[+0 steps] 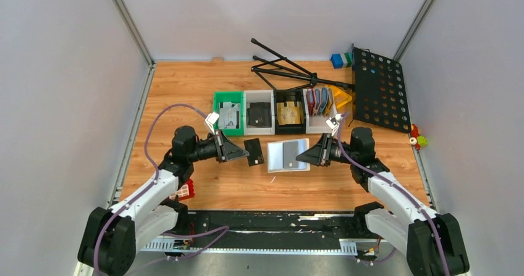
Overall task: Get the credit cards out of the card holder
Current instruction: Place the card holder at the center of the board, then place the credit card in the storage box.
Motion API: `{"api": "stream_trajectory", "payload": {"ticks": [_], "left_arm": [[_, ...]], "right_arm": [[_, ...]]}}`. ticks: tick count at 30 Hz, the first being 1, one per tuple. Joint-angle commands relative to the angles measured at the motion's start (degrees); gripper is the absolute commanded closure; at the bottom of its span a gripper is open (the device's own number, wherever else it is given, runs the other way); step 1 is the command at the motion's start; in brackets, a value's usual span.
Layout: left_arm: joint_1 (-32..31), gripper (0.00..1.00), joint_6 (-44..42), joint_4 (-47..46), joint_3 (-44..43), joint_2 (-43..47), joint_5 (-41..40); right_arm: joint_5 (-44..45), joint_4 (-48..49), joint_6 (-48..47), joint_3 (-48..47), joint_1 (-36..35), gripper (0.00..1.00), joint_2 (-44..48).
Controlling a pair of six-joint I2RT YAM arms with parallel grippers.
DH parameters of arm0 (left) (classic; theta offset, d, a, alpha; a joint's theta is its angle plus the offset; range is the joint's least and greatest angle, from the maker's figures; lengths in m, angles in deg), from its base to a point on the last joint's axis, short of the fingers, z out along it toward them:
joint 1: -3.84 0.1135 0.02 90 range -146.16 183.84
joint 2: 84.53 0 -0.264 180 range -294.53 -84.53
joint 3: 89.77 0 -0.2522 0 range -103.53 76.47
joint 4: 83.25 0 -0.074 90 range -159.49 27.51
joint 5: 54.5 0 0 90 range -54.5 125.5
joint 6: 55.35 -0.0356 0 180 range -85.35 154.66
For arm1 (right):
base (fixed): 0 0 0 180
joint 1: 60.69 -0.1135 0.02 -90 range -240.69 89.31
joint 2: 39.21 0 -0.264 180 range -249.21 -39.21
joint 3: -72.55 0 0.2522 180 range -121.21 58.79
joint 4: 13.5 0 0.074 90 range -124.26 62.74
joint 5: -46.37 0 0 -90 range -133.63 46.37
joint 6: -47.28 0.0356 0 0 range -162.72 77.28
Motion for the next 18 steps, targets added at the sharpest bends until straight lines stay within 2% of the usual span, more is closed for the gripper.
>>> {"api": "stream_trajectory", "payload": {"ticks": [1, 3, 10, 18], "left_arm": [[1.8, 1.0, -17.7, 22.8, -10.3, 1.0, -7.6], [1.8, 1.0, -19.7, 25.2, -13.2, -1.3, -9.9], [1.8, 1.0, -24.8, 27.1, -22.8, -13.4, -16.6], [1.6, 1.0, -28.1, 30.4, -35.2, -27.1, -20.8]], "right_arm": [[3.0, -12.5, -11.8, -1.6, 1.7, 1.0, -0.5], [3.1, -11.1, -12.2, -0.6, 1.7, 1.0, -2.3], [-0.2, 4.6, -6.9, 3.6, 1.3, 1.0, -11.0], [1.7, 11.3, -8.1, 2.7, -0.6, 1.0, -22.9]]}}
